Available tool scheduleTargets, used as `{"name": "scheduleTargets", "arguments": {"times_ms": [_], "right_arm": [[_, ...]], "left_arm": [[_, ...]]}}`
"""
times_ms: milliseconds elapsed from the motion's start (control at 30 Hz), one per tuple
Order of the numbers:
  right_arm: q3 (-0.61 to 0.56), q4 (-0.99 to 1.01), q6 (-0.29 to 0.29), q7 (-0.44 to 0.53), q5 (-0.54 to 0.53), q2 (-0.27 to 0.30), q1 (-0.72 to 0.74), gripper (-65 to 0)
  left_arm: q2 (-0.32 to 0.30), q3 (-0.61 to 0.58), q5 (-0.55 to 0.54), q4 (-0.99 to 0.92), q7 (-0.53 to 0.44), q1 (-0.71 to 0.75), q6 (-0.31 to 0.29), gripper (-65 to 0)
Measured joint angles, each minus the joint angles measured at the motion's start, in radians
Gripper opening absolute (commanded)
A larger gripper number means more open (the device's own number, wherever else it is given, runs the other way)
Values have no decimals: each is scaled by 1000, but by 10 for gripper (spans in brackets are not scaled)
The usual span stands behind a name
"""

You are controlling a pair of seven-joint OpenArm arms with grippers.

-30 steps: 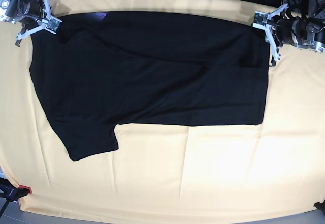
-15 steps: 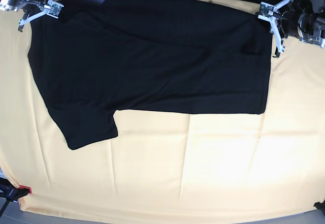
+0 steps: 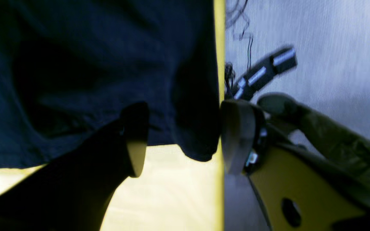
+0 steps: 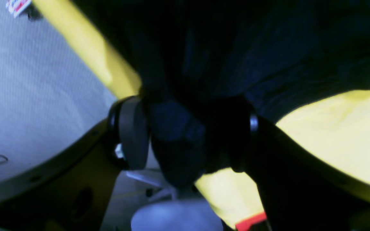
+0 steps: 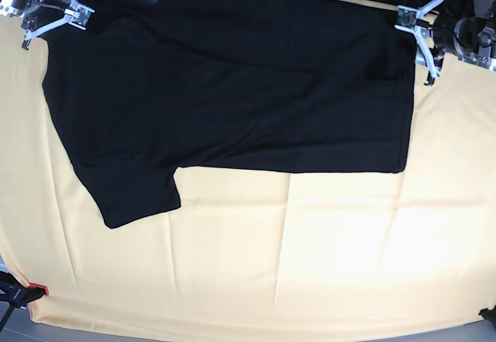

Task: Fold the T-shirt properly
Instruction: 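Drag the shirt edge to straighten it, then release both grippers, then grasp the shirt's opposite long edge with both grippers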

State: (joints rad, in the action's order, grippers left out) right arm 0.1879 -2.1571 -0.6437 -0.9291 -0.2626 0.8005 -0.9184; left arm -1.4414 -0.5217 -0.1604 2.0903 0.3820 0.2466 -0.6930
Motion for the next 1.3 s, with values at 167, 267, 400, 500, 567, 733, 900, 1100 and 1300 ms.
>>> {"name": "scheduleTargets", "arguments": {"times_ms": [167,267,400,500,567,733,900,1100,1300], "right_arm": [[34,-128,41,-86,-61,0,2,-267],[98,-174,40,-130,-126,0,-1,-267],[217,-178,69,-86,-139,0,0,-267],[293,-178,134,-3,-142,0,0,-267],[322,-178,176,32,-139,0,0,-267],[327,-158,192,55,-141,-1,34,-267],[326,-84,192,60,-140,-4,89,-267],[325,-5,182,70,-193,-3,158,-267],[325,14,159,72,-237,-5,217,-267]], "left_arm": [[-6,0,-13,66,91,0,0,-290],[-17,0,-38,111,152,-6,31,-290],[-14,1,-77,134,196,-79,281,-290],[29,5,-126,120,237,-159,419,-290],[78,4,-142,89,234,-211,476,-290],[225,58,-160,-98,235,-309,573,-290],[458,321,-373,-412,237,-347,492,-290],[634,581,-757,-864,373,-451,259,-290],[724,583,-908,-1128,397,-503,85,-290]]}}
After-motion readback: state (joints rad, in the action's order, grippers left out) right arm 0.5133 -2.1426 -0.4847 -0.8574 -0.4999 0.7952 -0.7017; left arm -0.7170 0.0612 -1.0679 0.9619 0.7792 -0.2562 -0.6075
